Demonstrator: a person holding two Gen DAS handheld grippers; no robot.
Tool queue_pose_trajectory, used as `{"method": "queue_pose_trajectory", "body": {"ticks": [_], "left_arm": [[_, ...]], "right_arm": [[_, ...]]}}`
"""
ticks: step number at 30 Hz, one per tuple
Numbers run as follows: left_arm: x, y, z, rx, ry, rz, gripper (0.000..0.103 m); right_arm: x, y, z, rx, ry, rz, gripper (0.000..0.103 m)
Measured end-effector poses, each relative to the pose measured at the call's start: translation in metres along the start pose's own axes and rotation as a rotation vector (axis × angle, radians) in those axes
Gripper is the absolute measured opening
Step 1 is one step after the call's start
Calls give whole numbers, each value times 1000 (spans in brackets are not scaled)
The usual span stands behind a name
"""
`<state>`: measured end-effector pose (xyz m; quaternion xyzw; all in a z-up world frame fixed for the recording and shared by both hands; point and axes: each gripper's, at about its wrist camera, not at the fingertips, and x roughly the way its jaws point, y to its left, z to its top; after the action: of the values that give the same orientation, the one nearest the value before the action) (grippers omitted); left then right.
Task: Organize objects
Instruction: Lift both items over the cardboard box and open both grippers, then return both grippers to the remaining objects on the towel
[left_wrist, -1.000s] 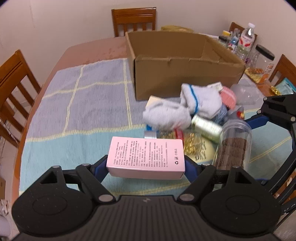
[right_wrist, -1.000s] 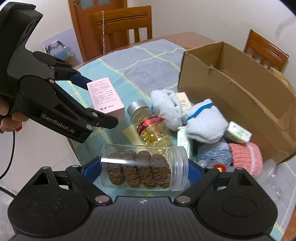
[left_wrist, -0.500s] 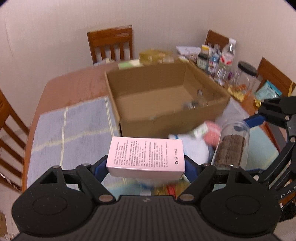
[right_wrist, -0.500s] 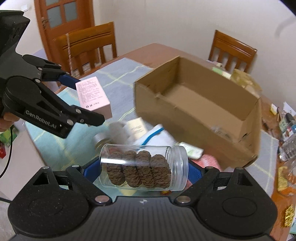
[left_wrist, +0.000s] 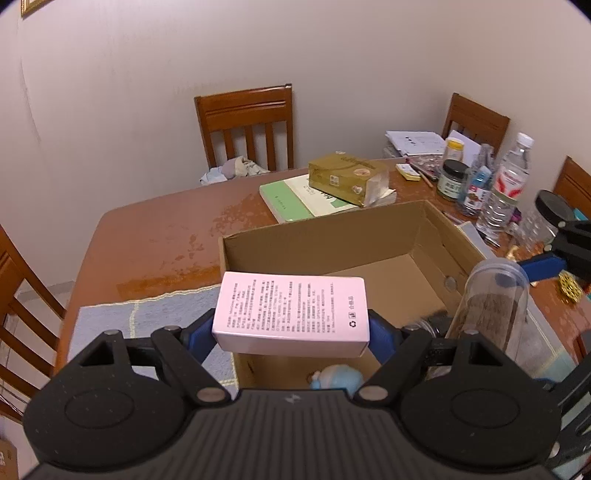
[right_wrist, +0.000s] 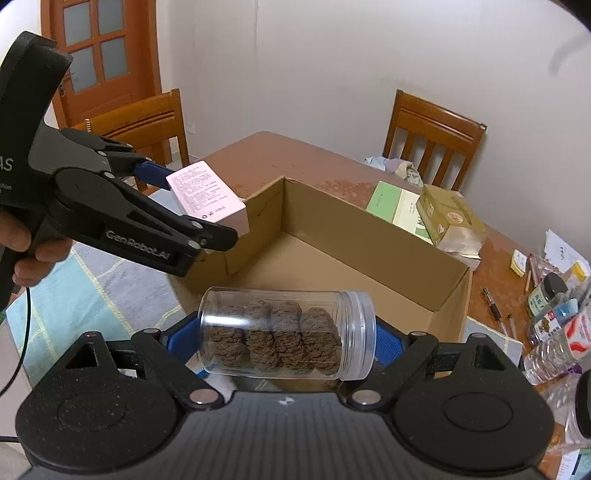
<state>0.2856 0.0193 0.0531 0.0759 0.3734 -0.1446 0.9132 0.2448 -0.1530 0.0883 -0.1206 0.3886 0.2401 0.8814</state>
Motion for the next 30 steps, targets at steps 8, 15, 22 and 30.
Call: {"method": "queue_pose_trajectory", "body": {"ticks": [8, 15, 22, 30], "left_arm": [[32, 0, 2, -50, 43, 9, 85], [35, 5, 8, -79, 39, 50, 98], [26, 9, 3, -80, 38, 67, 99], [6, 9, -20, -76, 42, 91, 99]], "right_arm": [[30, -17, 9, 8, 25, 14, 95], [43, -20, 11, 1, 20, 16, 102], [41, -16, 7, -10, 18, 0, 103], [28, -5, -8, 17, 11, -30, 103]]}}
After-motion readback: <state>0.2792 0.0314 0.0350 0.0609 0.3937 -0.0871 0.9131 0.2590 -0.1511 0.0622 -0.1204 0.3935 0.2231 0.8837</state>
